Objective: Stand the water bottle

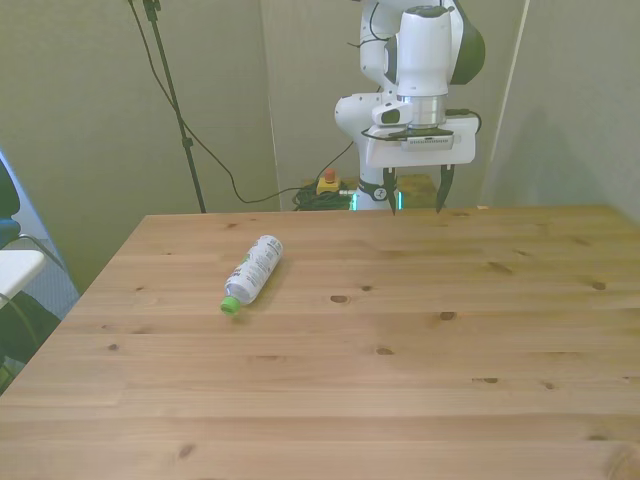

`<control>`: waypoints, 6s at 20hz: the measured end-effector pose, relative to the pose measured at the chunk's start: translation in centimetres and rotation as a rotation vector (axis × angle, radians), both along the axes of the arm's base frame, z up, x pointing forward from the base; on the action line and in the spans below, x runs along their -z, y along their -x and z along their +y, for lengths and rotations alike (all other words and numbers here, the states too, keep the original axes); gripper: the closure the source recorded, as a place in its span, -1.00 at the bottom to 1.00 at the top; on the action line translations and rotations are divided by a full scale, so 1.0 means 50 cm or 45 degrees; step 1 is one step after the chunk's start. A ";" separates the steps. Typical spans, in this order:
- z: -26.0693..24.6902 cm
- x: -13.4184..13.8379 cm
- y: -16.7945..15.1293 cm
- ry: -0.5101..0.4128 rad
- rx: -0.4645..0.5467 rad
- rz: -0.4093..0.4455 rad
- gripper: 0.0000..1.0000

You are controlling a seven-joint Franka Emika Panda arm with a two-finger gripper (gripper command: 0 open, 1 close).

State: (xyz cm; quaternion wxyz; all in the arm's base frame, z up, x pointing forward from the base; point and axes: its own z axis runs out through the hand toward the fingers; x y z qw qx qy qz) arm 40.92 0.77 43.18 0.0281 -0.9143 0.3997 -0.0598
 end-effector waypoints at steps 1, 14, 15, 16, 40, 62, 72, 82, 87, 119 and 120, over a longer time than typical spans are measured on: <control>0.000 0.000 0.000 0.000 0.000 0.001 -1.00; -0.305 -0.091 -0.095 0.043 0.241 -0.099 -1.00; -0.329 -0.089 -0.123 0.043 0.261 -0.076 -1.00; -0.330 -0.091 -0.124 0.043 0.261 -0.076 -1.00; -0.633 0.078 -0.348 0.206 0.468 -0.088 -1.00; -0.632 0.153 -0.368 0.211 0.454 -0.009 1.00; -0.641 0.144 -0.367 0.210 0.464 0.020 1.00; -0.637 0.135 -0.384 0.205 0.481 0.063 1.00; -0.631 0.070 -0.396 0.150 0.533 -0.022 1.00; -0.347 -0.055 -0.545 0.534 1.240 -1.173 1.00; -0.333 -0.036 -0.550 0.549 1.249 -1.187 1.00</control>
